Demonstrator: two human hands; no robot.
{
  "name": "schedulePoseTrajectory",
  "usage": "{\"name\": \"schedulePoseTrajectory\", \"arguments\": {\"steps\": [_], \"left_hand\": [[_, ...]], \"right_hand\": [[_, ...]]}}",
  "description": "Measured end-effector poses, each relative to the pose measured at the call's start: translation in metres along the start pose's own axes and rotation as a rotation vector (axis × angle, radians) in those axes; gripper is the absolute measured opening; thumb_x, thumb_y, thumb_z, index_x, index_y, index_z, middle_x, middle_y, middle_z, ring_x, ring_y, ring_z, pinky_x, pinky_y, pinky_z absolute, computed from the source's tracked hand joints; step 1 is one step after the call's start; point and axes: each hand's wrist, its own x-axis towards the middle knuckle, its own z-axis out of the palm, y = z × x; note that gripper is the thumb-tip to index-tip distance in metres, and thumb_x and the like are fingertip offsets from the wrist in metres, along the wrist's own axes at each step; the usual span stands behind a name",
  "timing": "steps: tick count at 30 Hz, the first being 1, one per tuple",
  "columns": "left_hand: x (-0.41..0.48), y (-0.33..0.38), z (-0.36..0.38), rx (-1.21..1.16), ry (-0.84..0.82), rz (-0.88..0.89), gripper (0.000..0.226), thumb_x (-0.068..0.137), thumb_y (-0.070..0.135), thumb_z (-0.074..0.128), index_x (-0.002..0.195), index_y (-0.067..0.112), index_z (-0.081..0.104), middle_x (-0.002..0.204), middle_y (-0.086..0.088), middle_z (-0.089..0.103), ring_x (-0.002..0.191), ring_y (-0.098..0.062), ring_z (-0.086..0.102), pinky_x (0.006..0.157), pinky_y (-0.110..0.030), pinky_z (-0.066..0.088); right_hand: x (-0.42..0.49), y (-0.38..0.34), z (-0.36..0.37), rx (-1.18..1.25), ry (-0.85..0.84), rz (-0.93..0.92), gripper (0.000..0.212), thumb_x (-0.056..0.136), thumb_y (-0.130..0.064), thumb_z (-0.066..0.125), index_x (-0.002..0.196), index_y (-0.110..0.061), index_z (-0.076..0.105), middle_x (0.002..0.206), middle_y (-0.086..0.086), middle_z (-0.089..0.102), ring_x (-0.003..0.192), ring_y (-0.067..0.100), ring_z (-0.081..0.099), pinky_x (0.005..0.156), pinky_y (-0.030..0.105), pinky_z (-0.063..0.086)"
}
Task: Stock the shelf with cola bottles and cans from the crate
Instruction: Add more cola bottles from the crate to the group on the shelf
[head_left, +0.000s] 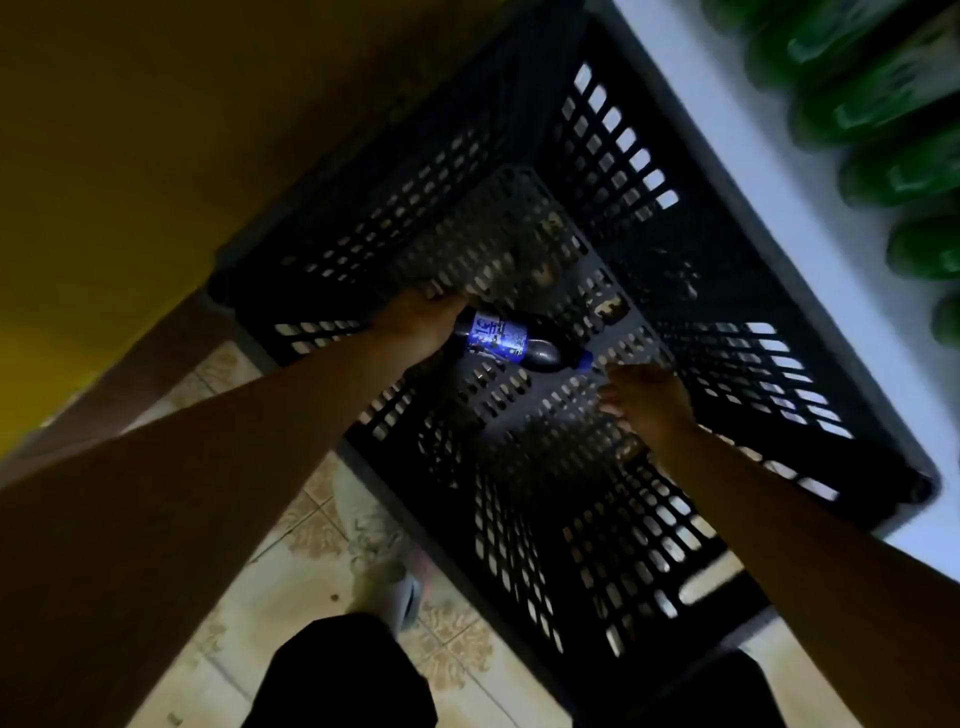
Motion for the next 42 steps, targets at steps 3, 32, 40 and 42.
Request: {"name": "schedulePoseTrajectory", "arguments": {"steps": [3,32,40,42], "left_hand": [[0.044,-0.008,0.011,0.086,0.015,-0.029,0.049,0.097,0.035,0.048,0.139,0.009,0.044,0.149,-0.014,0.037,0.137,-0.030,0.034,0.114,-0.032,0.024],[-0.267,0.071,-0.095,-0.869,-0.117,-0.408,0.049,0.092,0.048,0.052,0.130,0.017,0.051,0.122,-0.009,0.055,0.112,-0.032,0.053,0.076,-0.048,0.051],[-0.445,0.084,-0.149,-1.414,-0.277,-0.238,0.069,0.085,0.065,0.045,0.128,0.011,0.051,0.136,-0.008,0.048,0.128,-0.033,0.042,0.107,-0.063,0.026],[-0.474,0.084,-0.147,-1.440,-0.333,-0.201,0.078,0.083,0.070,0.040,0.138,0.015,0.044,0.147,-0.006,0.040,0.139,-0.030,0.030,0.110,-0.063,0.012]], "right_hand": [[0.052,0.017,0.013,-0.006,-0.034,0.055,0.016,0.090,-0.032,0.058,0.078,-0.021,0.059,0.105,0.013,0.068,0.097,0.029,0.064,0.094,0.044,0.048],[-0.293,-0.060,-0.116,0.553,0.211,0.022,0.029,0.077,-0.029,0.079,0.096,-0.011,0.066,0.095,0.016,0.070,0.070,0.023,0.066,0.064,0.032,0.056],[-0.522,-0.146,-0.180,0.363,0.387,-0.672,0.023,0.077,-0.013,0.079,0.082,-0.025,0.060,0.081,-0.005,0.065,0.072,0.012,0.061,0.073,0.031,0.054],[-0.571,-0.159,-0.185,0.253,0.373,-0.828,0.026,0.076,-0.010,0.079,0.088,-0.023,0.059,0.086,-0.009,0.064,0.073,0.009,0.060,0.070,0.020,0.050]]}}
